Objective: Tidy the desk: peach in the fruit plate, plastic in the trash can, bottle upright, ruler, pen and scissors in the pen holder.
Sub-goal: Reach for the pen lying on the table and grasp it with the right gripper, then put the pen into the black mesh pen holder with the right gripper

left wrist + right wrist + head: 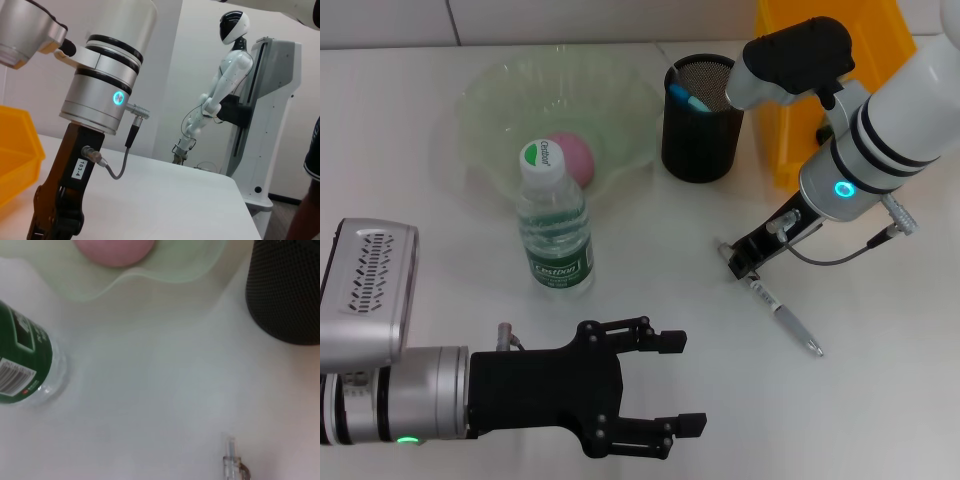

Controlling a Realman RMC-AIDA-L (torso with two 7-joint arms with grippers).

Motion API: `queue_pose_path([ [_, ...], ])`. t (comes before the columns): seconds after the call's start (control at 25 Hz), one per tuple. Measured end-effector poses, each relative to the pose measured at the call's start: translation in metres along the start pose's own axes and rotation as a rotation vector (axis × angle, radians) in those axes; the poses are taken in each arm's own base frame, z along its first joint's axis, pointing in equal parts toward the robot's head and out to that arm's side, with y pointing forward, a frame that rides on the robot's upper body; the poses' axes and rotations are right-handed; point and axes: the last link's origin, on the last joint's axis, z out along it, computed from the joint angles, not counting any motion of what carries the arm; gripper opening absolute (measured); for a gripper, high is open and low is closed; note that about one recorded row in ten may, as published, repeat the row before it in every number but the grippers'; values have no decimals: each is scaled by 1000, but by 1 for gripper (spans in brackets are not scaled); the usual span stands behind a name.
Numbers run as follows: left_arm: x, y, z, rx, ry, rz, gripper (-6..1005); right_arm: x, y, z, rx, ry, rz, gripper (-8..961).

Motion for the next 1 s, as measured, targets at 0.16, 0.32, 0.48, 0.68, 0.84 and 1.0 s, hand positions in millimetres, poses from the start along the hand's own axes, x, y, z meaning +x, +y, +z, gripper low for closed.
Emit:
queue_pose_path([
  [0.16,0,0,0,0,0,0,813,0,0,1,0,4,1,188],
  [0.32,0,0,0,-1,0,1,813,1,1,1,3,8,-11,178],
  [0.48,1,0,0,-1,0,1,813,0,4,0,5,3,-26,177],
  [0.68,0,0,0,0,0,-1,813,-2,7,-12,-11,-56,-36,172],
  [0.84,0,0,0,1,0,-2,813,-6,7,-29,-23,-136,-41,173],
  [1.0,0,0,1,0,1,-2,813,-15,-1,-68,-59,-390,-66,173],
])
